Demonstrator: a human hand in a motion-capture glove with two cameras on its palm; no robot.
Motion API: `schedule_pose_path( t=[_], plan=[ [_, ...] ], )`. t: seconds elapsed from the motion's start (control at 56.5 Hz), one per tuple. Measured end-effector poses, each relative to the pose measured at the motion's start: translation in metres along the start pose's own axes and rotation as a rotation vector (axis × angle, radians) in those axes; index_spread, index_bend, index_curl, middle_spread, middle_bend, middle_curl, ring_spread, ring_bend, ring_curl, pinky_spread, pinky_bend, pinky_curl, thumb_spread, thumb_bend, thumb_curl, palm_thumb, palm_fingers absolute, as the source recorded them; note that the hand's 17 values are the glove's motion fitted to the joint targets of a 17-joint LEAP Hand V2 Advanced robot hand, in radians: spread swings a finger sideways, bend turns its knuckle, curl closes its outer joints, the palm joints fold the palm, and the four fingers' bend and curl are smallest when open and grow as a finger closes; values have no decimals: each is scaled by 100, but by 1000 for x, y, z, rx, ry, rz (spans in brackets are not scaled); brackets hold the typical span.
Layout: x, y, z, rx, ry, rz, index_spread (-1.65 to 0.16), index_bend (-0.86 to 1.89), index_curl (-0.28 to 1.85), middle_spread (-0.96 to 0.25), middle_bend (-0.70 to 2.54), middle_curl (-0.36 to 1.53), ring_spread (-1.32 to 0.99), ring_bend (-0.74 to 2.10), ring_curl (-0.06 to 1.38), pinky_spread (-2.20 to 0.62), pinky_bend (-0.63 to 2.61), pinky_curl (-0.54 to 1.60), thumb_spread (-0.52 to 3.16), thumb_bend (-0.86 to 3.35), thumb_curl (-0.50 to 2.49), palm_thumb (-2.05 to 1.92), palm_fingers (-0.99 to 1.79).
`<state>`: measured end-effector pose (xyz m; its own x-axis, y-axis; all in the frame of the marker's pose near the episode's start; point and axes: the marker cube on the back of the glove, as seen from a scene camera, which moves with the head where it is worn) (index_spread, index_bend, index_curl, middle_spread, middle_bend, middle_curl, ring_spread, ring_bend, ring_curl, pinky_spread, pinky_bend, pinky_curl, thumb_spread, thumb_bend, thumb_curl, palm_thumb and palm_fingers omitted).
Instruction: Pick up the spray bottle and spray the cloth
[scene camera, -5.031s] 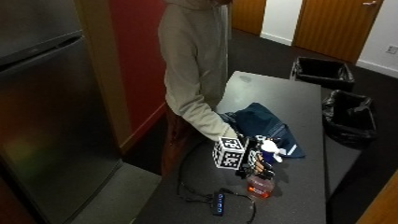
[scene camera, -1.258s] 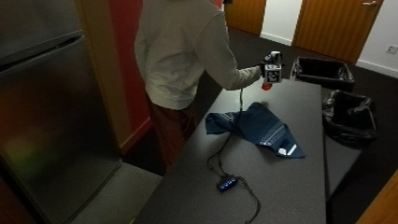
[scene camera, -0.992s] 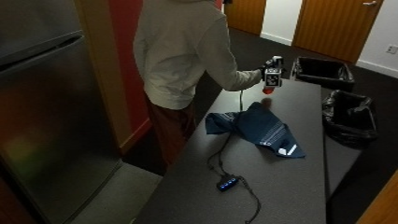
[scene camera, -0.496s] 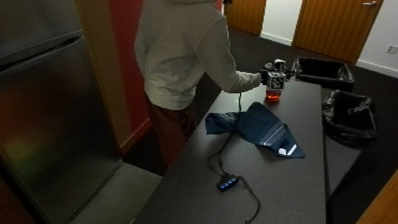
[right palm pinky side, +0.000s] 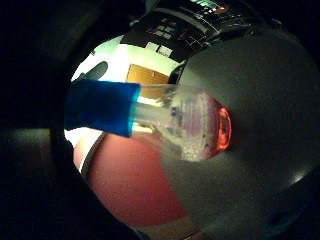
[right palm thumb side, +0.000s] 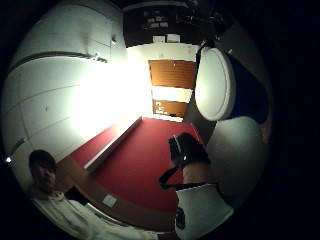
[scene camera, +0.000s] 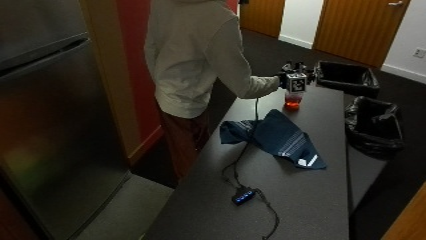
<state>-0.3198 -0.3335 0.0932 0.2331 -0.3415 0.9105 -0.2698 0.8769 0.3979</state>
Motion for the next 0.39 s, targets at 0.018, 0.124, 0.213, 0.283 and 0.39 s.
schedule_pose_path(
  t=[0.018,0.124,0.213,0.283,0.39],
  plan=[
    [0,-4,-2,22,11,-5,-31,10,20,0,20,38,2,45,36,17,59,39,88,-3,52,76,5],
    [32,14,21,-110,207,18,-32,11,19,1,21,38,3,45,35,18,59,38,88,-3,50,76,4],
    [28,39,33,-293,150,38,-32,11,18,1,21,37,3,45,34,18,59,37,89,-3,49,76,4],
    [31,38,40,-283,157,32,-32,11,19,1,21,37,3,45,34,18,58,37,89,-3,48,76,4],
    [31,38,41,-282,159,31,-33,11,18,1,21,37,3,45,33,19,58,37,89,-3,47,75,4]
  ],
)
